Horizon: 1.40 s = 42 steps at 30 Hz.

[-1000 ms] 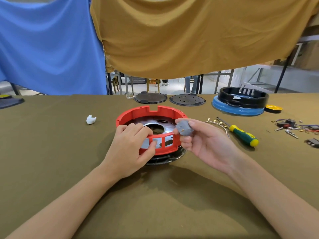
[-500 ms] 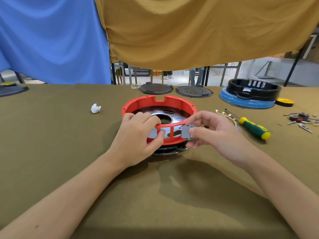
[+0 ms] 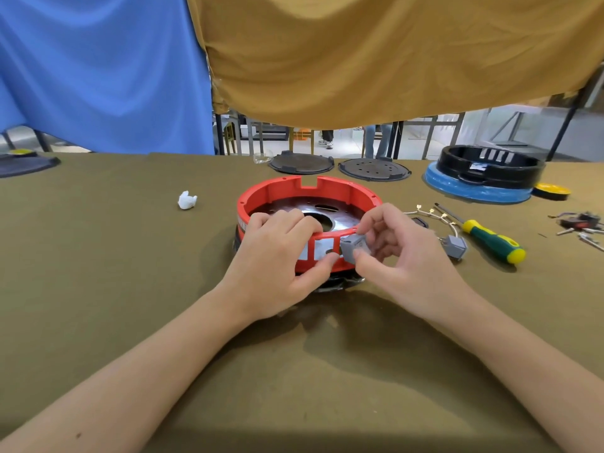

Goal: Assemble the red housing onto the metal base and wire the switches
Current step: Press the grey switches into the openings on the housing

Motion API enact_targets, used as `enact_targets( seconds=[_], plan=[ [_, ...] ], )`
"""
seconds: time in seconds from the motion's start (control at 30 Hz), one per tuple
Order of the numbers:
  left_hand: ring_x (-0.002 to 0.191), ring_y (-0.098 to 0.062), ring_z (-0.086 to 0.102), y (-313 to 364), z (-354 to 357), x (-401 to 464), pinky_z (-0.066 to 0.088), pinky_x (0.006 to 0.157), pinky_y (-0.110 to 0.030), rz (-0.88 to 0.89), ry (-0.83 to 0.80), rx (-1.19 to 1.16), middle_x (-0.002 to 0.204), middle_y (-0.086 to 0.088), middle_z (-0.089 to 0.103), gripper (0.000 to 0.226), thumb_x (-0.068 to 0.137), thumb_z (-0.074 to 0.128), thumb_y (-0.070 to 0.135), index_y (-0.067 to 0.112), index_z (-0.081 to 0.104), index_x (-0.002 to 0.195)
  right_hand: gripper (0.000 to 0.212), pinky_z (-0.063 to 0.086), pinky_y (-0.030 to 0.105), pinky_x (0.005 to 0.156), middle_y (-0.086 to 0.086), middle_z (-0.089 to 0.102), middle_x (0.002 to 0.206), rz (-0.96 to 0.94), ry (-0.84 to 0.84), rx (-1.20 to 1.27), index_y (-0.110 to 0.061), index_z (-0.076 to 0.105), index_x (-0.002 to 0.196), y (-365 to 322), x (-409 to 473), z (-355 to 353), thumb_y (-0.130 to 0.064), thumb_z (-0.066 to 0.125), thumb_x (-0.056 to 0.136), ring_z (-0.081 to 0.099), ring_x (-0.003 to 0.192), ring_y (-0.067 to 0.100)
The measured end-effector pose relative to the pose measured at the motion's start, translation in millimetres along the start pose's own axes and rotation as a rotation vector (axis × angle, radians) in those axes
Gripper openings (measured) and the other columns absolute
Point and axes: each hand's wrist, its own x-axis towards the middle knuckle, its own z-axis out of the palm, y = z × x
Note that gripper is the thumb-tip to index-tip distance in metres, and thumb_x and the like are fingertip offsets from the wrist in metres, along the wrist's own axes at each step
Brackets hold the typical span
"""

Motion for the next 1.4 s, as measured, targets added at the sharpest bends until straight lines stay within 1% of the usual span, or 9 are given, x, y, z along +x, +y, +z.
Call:
enact_targets(
  seconds=[0.1, 0.47, 0.73, 0.83, 0.93, 1.03, 1.2, 1.3, 1.4],
  plan=[
    [0.083, -0.012, 0.051, 1.2, -0.4, 1.4, 0.039, 0.082, -0.038, -0.015, -0.033, 0.009, 0.088, 0.01, 0.054, 0.038, 0.091, 0.051, 0.054, 0.018, 0.062, 0.097, 0.02, 0.052, 0.038, 0.062, 0.004, 0.06, 0.08, -0.022, 0.01, -0.071, -0.017, 0.055, 0.096, 0.1, -0.7, 3.1, -0.012, 0.071, 0.085, 0.058, 0.068, 0.018],
    [0.075, -0.013, 0.049, 0.9, -1.1, 1.8, 0.037, 0.077, -0.038, -0.047, -0.032, -0.013, 0.079, 0.01, 0.051, 0.039, 0.091, 0.049, 0.058, 0.021, 0.055, 0.085, 0.017, 0.053, 0.027, 0.067, -0.006, 0.061, 0.083, -0.093, 0.072, -0.187, -0.017, 0.061, 0.096, 2.2, -0.8, 6.1, -0.018, 0.074, 0.085, 0.061, 0.077, 0.011],
    [0.074, -0.012, 0.049, -3.4, -0.8, 3.0, 0.037, 0.077, -0.04, -0.071, -0.028, -0.034, 0.077, 0.01, 0.052, 0.044, 0.089, 0.047, 0.065, 0.022, 0.055, 0.082, 0.009, 0.041, 0.012, 0.077, -0.013, 0.06, 0.092, -0.076, 0.044, -0.221, -0.02, 0.072, 0.091, 9.3, 7.7, -8.1, -0.021, 0.075, 0.083, 0.055, 0.09, 0.004],
    [0.074, -0.011, 0.049, -4.8, -3.6, 2.3, 0.037, 0.077, -0.039, -0.076, -0.028, -0.06, 0.076, 0.01, 0.053, 0.042, 0.088, 0.048, 0.063, 0.022, 0.055, 0.08, 0.02, 0.033, 0.011, 0.091, -0.016, 0.058, 0.106, -0.112, 0.049, -0.349, -0.023, 0.072, 0.102, 12.7, 9.6, -13.9, -0.031, 0.071, 0.084, 0.046, 0.109, 0.003],
    [0.073, -0.01, 0.048, -5.9, -5.3, 2.1, 0.036, 0.077, -0.037, -0.079, -0.031, -0.083, 0.075, 0.011, 0.052, 0.041, 0.086, 0.049, 0.063, 0.023, 0.053, 0.079, 0.034, 0.029, 0.011, 0.096, -0.017, 0.055, 0.119, -0.092, -0.056, -0.39, -0.026, 0.065, 0.12, 15.4, 10.5, -13.9, -0.042, 0.061, 0.09, 0.04, 0.121, 0.0],
    [0.074, -0.011, 0.049, -5.7, -6.3, 2.0, 0.038, 0.079, -0.038, -0.104, -0.043, -0.092, 0.075, 0.01, 0.053, 0.043, 0.085, 0.047, 0.063, 0.022, 0.054, 0.079, 0.041, 0.03, 0.006, 0.09, -0.018, 0.057, 0.116, -0.059, -0.09, -0.373, -0.029, 0.065, 0.12, 16.6, 10.9, -11.8, -0.052, 0.053, 0.088, 0.042, 0.117, -0.002],
    [0.078, -0.009, 0.053, -2.5, -7.9, 0.7, 0.038, 0.085, -0.039, -0.113, -0.06, -0.11, 0.08, 0.012, 0.058, 0.038, 0.088, 0.045, 0.061, 0.026, 0.058, 0.087, 0.03, 0.034, 0.013, 0.087, -0.019, 0.061, 0.107, -0.05, -0.072, -0.344, -0.033, 0.067, 0.109, 14.2, 13.3, -9.4, -0.051, 0.059, 0.086, 0.045, 0.112, 0.003],
    [0.08, -0.006, 0.052, -1.9, -7.5, 0.7, 0.037, 0.087, -0.039, -0.092, -0.073, -0.126, 0.083, 0.015, 0.058, 0.033, 0.091, 0.044, 0.056, 0.026, 0.059, 0.091, 0.037, 0.033, 0.012, 0.084, -0.02, 0.061, 0.103, -0.044, -0.089, -0.331, -0.036, 0.064, 0.105, 11.9, 13.7, -9.3, -0.061, 0.052, 0.081, 0.044, 0.108, 0.002],
    [0.081, -0.005, 0.053, -3.5, -7.8, 1.1, 0.035, 0.088, -0.036, -0.088, -0.087, -0.16, 0.081, 0.021, 0.053, 0.028, 0.092, 0.043, 0.055, 0.03, 0.056, 0.09, 0.04, 0.033, 0.01, 0.084, -0.017, 0.061, 0.103, -0.041, -0.105, -0.322, -0.033, 0.064, 0.105, 10.5, 13.1, -8.5, -0.062, 0.051, 0.081, 0.043, 0.107, 0.002]
  ],
)
